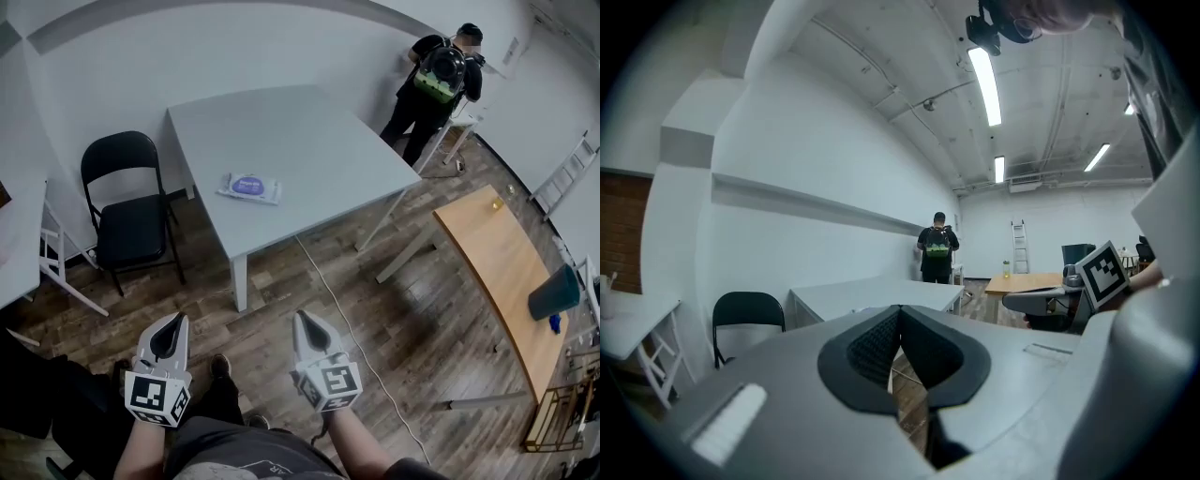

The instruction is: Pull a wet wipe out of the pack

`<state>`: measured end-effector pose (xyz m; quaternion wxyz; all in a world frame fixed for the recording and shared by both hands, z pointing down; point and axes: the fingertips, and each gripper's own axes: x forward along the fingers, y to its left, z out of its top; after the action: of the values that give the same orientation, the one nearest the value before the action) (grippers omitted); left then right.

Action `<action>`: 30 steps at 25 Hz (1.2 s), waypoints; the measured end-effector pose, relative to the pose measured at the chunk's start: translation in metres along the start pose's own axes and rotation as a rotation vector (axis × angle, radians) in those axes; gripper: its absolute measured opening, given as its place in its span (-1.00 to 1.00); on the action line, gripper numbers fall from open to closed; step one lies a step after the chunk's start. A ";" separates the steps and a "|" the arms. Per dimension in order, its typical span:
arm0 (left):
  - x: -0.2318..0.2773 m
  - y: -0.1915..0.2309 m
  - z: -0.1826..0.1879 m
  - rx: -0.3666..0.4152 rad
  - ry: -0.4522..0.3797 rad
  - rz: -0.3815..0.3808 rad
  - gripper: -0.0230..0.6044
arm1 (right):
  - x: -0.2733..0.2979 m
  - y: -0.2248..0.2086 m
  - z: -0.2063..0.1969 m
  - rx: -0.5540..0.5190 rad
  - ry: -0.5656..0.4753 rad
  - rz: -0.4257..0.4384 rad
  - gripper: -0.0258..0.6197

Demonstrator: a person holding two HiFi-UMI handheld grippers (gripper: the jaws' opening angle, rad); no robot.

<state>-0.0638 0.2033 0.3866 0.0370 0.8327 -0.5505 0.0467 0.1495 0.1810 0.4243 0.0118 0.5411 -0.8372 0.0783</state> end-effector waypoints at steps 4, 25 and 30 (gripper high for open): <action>0.041 0.020 -0.010 -0.015 0.003 -0.032 -0.87 | 0.036 -0.013 -0.006 -0.006 0.006 -0.023 -0.95; 0.229 0.113 -0.016 -0.063 0.062 -0.247 -0.87 | 0.241 -0.059 0.021 -0.045 0.029 -0.196 -0.95; 0.250 0.118 -0.026 -0.076 0.094 -0.255 -0.87 | 0.265 -0.060 0.013 -0.042 0.058 -0.185 -0.95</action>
<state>-0.0765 -0.0682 0.4436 0.0997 0.8908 -0.4393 0.0597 0.0949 -0.0850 0.4463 0.0543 0.6132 -0.7845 0.0750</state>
